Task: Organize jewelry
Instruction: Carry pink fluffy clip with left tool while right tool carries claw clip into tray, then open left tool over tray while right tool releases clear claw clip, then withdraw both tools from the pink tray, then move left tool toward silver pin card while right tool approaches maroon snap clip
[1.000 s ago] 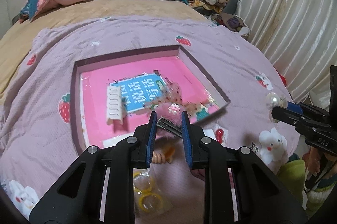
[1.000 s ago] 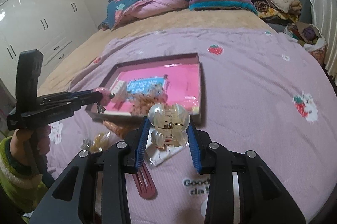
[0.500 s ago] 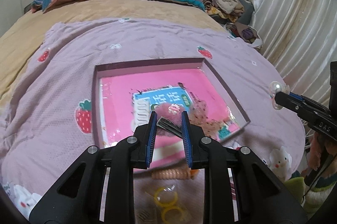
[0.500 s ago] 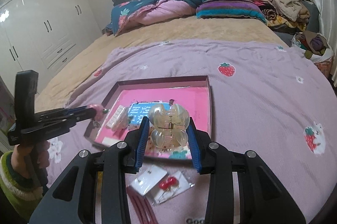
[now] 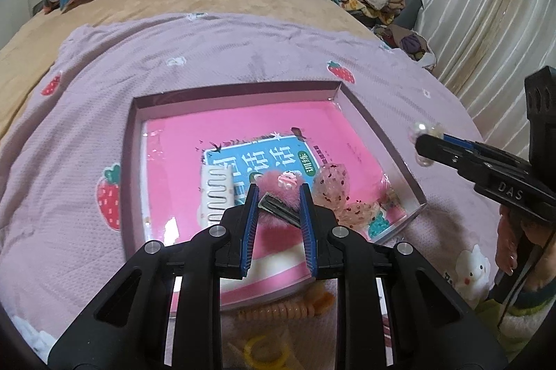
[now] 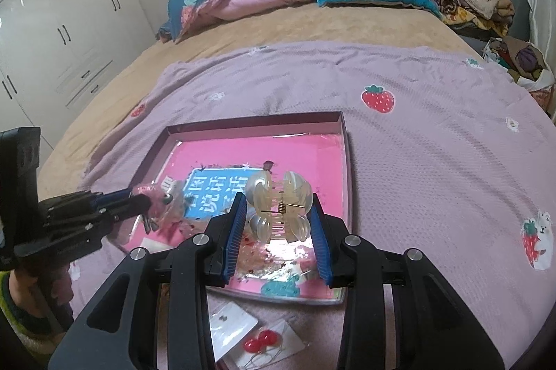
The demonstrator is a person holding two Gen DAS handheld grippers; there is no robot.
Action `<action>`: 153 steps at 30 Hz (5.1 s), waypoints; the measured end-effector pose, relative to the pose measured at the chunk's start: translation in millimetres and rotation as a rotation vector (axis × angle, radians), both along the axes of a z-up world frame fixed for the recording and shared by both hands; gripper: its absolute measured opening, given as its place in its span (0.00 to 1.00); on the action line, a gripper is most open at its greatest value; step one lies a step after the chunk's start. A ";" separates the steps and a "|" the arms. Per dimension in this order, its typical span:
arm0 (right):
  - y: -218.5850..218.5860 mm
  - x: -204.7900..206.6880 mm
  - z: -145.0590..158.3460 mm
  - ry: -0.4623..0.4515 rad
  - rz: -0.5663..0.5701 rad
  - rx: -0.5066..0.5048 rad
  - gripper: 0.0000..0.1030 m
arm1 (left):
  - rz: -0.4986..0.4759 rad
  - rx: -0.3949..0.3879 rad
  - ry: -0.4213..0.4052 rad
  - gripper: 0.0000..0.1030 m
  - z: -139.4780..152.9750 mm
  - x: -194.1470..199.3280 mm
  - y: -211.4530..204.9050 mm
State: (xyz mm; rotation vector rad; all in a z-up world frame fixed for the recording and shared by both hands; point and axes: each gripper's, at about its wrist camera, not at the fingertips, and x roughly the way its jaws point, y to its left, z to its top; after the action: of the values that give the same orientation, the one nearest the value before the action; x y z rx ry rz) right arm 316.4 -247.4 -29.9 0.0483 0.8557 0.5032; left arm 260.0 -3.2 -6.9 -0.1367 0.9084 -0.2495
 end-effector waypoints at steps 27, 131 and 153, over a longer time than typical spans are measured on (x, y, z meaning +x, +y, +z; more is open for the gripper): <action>-13.2 -20.6 -18.2 0.019 -0.067 0.010 0.72 | 0.102 0.079 -0.038 0.76 15.5 -46.3 16.7; -7.9 -184.9 -35.9 0.001 0.070 -0.091 0.90 | 0.116 0.144 0.026 0.91 -34.2 -168.5 28.3; 34.9 -157.3 -92.1 0.110 0.202 -0.191 0.58 | 0.131 0.083 0.101 0.45 -68.3 -151.7 49.6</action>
State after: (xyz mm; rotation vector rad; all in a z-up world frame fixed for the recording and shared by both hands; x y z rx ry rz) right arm 159.0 -212.4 -122.0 -0.1893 1.0190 0.6096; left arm 108.3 46.3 -75.2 -0.1322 1.0040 -0.0836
